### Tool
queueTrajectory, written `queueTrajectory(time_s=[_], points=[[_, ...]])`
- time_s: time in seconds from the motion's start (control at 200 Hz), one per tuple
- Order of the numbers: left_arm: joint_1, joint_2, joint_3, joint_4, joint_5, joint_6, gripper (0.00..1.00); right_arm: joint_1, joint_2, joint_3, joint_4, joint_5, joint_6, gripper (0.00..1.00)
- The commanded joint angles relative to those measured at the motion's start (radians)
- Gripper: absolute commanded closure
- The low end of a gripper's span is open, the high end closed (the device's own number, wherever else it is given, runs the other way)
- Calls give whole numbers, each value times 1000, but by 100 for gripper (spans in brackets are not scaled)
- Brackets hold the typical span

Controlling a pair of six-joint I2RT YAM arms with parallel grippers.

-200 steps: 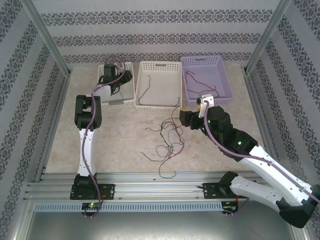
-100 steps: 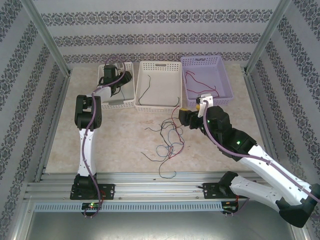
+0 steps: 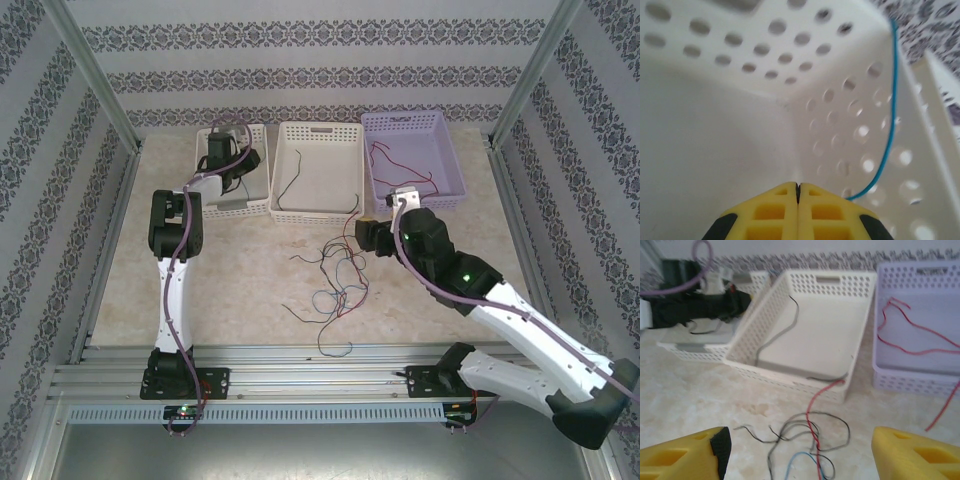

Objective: Untangle the cables

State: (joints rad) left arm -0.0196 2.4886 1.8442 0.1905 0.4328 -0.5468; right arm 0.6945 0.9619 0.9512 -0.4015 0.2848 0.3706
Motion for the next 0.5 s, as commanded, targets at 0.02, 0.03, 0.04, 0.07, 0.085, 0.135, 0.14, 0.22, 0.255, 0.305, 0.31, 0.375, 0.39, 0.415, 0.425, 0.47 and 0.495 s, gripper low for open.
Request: queueTrajectory(time_s=[0.02, 0.03, 0.04, 0.07, 0.085, 0.135, 0.14, 0.22, 0.255, 0.305, 0.31, 0.375, 0.39, 0.415, 0.425, 0.47, 0.495], points=[[-2, -91, -75, -40, -24, 71, 100, -175, 51, 44, -91, -110, 73, 25], [-2, -96, -79, -46, -27, 73, 100, -192, 52, 44, -91, -119, 77, 25], [-2, -101, -84, -50, -29, 74, 100, -210, 57, 44, -91, -128, 81, 24], [-2, -114, -102, -55, -31, 80, 100, -258, 67, 43, -94, -151, 93, 24], [-2, -122, -113, -55, -33, 82, 100, -280, 72, 43, -97, -160, 96, 24], [-2, -145, -148, -61, -41, 86, 100, -330, 94, 37, -94, -157, 103, 23], [-2, -147, -151, -60, -41, 87, 100, -334, 97, 37, -94, -156, 105, 23], [-2, -177, -200, -70, -46, 101, 100, -388, 161, 35, -82, -170, 120, 20], [-2, -190, -219, -76, -54, 106, 100, -405, 197, 42, -82, -178, 133, 20], [0, -210, -242, -87, -62, 112, 100, -426, 252, 56, -84, -197, 142, 19], [0, -212, -243, -88, -63, 113, 100, -428, 259, 58, -83, -198, 143, 19], [0, -233, -266, -112, -80, 120, 100, -452, 324, 70, -77, -190, 148, 19], [0, -237, -267, -119, -84, 120, 100, -460, 339, 74, -76, -194, 148, 19], [0, -244, -268, -130, -85, 121, 100, -470, 361, 76, -69, -198, 145, 19], [0, -245, -269, -133, -86, 122, 100, -475, 369, 78, -64, -198, 145, 19], [0, -256, -263, -158, -90, 127, 100, -490, 406, 82, -49, -191, 143, 19], [0, -261, -258, -175, -93, 129, 100, -497, 426, 85, -42, -191, 143, 19]])
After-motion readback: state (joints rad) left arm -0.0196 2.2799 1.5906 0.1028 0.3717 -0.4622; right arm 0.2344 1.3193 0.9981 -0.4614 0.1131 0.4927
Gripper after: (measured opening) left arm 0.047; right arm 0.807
